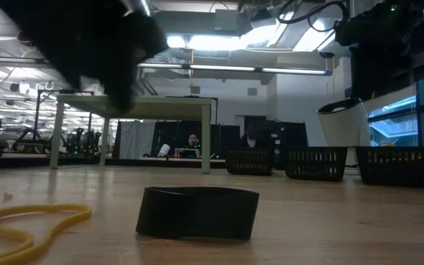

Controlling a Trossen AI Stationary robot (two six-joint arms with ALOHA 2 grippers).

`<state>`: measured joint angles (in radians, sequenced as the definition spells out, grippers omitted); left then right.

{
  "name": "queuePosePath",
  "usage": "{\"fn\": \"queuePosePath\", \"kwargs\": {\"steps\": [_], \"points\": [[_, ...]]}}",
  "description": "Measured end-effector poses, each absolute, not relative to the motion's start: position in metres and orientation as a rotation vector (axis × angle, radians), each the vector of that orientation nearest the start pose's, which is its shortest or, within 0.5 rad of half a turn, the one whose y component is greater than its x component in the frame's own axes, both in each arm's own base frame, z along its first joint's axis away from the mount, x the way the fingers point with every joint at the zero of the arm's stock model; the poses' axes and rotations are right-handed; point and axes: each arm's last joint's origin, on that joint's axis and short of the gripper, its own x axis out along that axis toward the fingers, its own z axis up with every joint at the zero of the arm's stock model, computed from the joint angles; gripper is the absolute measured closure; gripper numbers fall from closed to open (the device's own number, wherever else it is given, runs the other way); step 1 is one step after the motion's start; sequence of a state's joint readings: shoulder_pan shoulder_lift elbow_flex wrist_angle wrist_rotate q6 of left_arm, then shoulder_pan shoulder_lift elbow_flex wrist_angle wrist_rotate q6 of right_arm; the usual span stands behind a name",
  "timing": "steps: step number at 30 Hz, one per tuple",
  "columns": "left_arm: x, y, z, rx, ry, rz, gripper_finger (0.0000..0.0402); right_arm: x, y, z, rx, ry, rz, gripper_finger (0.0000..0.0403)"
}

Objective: Pick & Place Office Desk Supplies
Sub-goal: Put the yellow rubber band into the bottom black bin

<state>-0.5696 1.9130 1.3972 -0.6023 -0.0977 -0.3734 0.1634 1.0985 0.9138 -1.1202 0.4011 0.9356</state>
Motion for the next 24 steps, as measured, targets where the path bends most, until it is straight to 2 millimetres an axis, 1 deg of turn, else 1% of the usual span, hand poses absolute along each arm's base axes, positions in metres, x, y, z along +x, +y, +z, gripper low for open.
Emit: {"fn": "queuePosePath", "kwargs": {"steps": [5,10,14,17,22,24], "points": [[0.329,-0.227,0.17,0.108,1.196,-0.305,0.023,0.176,0.018,0.262,0.445,1.029,-0.743,0.0228],[0.327,-0.236,0.143,0.185,1.243,-0.313,0.0231,0.177,0.019,0.262,0.463,1.038,-0.728,0.0228],[0.328,-0.238,0.135,0.179,1.262,-0.301,0.0241,0.177,0.019,0.262,0.479,1.03,-0.733,0.0228],[0.327,-0.239,0.131,0.185,1.273,-0.289,0.0276,0.178,0.019,0.262,0.491,1.017,-0.733,0.0228],[0.33,-0.236,0.13,0.157,1.278,-0.264,0.0367,0.179,0.019,0.262,0.493,1.015,-0.732,0.0228],[0.33,-0.235,0.129,0.132,1.28,-0.242,0.0391,0.179,0.019,0.262,0.493,1.014,-0.731,0.0228]]}}
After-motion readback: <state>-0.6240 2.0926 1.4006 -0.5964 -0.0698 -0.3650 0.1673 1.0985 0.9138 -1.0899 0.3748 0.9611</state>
